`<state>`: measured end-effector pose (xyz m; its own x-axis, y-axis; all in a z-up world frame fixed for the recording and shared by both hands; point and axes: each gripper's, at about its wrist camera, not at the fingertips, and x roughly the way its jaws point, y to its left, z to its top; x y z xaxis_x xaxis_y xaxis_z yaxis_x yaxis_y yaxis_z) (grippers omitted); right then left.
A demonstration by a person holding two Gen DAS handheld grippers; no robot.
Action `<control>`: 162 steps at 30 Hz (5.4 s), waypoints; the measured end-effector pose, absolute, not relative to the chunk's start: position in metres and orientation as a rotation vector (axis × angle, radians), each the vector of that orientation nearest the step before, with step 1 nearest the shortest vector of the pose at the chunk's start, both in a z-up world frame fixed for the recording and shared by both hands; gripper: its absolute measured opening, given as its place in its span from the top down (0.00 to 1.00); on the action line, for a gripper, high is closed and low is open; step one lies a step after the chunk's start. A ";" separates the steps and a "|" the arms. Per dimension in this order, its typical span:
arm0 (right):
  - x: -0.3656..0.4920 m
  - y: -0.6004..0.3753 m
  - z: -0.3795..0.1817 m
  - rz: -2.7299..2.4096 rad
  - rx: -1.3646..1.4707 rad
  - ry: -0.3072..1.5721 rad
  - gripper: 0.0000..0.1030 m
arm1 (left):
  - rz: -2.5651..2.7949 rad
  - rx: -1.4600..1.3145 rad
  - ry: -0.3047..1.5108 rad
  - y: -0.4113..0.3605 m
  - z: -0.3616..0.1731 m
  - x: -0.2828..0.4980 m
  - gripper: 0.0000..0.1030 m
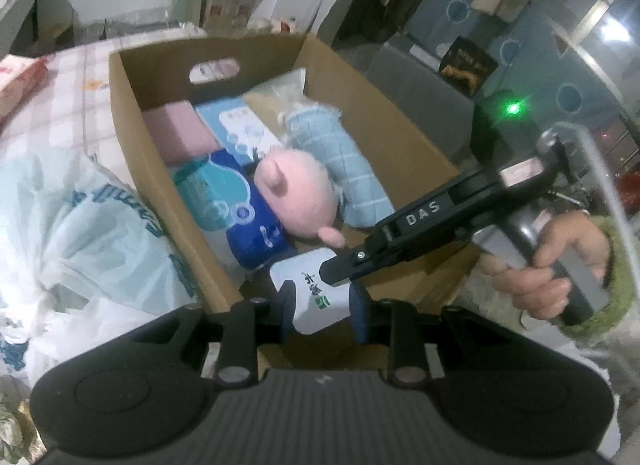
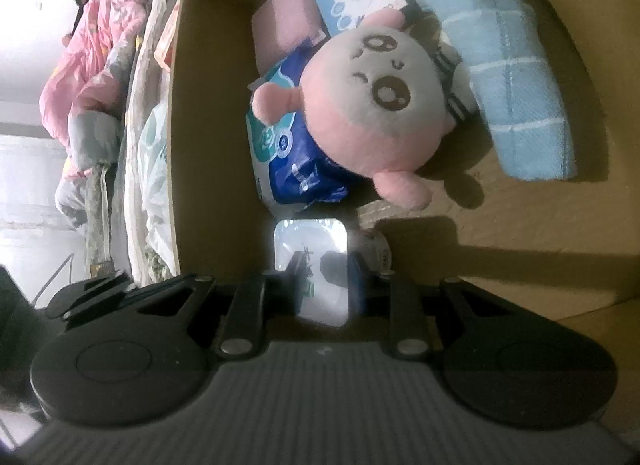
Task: Organize soft objects
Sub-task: 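Carry the white cup in the left tool into the cardboard box and release, then reach the right tool to the orange-striped towel roll on the bed, then close the right tool on the towel roll and lift it, then carry the towel roll into the box and open the right tool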
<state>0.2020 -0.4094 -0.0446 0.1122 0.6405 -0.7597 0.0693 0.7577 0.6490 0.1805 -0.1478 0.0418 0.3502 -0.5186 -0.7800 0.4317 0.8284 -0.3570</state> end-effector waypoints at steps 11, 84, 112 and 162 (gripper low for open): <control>0.199 -0.384 -0.051 0.529 0.559 1.404 0.84 | -0.481 -0.177 0.861 -0.065 0.076 0.134 0.62; 0.236 0.022 -0.027 1.007 0.348 1.301 0.63 | 0.038 -0.012 0.694 0.117 -0.022 0.051 0.65; 0.195 -0.052 0.044 1.153 0.364 0.962 0.63 | -0.017 -0.184 0.626 0.118 0.046 0.061 0.41; 0.183 -0.348 -0.010 0.533 -0.203 1.197 0.61 | -0.340 -0.162 0.738 -0.042 0.043 0.099 0.50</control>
